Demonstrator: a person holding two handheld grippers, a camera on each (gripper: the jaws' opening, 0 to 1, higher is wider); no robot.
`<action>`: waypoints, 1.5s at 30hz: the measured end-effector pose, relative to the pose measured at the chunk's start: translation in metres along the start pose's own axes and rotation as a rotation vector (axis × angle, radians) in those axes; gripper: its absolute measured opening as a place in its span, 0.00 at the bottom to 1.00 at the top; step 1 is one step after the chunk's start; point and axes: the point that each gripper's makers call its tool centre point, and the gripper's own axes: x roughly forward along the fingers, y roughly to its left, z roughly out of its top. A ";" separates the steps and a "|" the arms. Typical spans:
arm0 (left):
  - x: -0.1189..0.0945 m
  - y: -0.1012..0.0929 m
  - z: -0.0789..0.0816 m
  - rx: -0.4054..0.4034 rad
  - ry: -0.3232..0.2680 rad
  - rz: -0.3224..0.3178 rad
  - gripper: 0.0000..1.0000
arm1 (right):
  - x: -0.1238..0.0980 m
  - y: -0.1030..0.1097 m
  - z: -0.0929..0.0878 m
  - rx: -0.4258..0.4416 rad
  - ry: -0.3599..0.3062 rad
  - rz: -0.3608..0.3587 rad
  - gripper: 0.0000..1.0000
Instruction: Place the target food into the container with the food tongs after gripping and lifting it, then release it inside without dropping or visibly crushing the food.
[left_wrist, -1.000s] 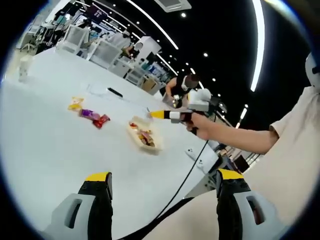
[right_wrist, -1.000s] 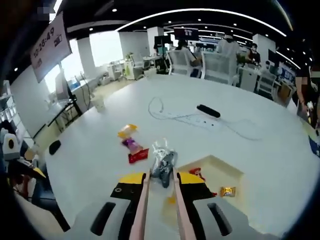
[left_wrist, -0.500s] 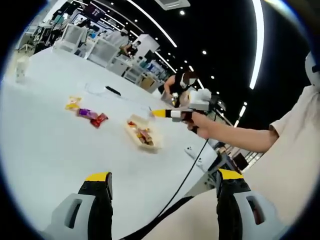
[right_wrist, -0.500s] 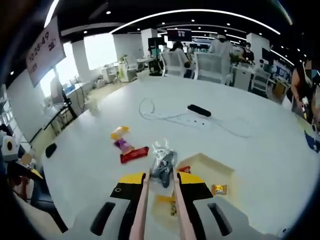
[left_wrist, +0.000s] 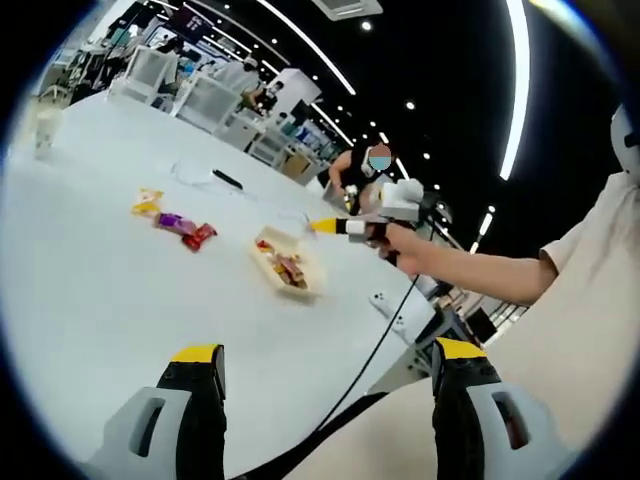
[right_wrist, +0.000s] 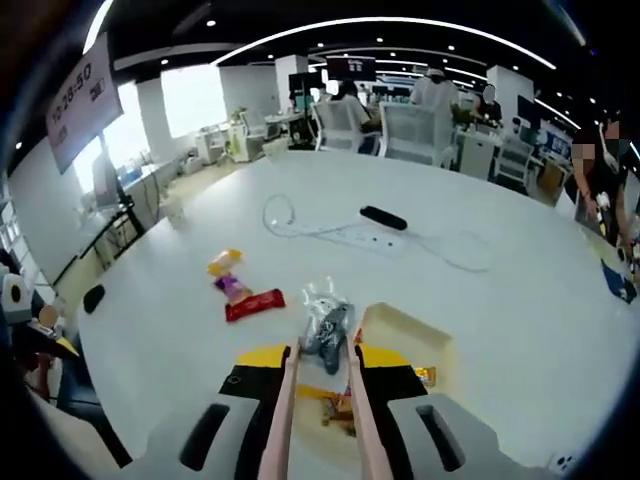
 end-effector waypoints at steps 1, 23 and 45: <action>0.002 -0.004 0.000 0.015 0.009 -0.011 0.85 | -0.008 -0.005 -0.001 0.011 -0.015 -0.017 0.25; 0.024 -0.031 -0.010 0.049 0.089 -0.086 0.85 | -0.081 -0.078 -0.020 0.190 -0.137 -0.183 0.24; 0.034 -0.039 -0.014 0.067 0.124 -0.106 0.85 | -0.115 -0.124 -0.045 0.261 -0.147 -0.289 0.27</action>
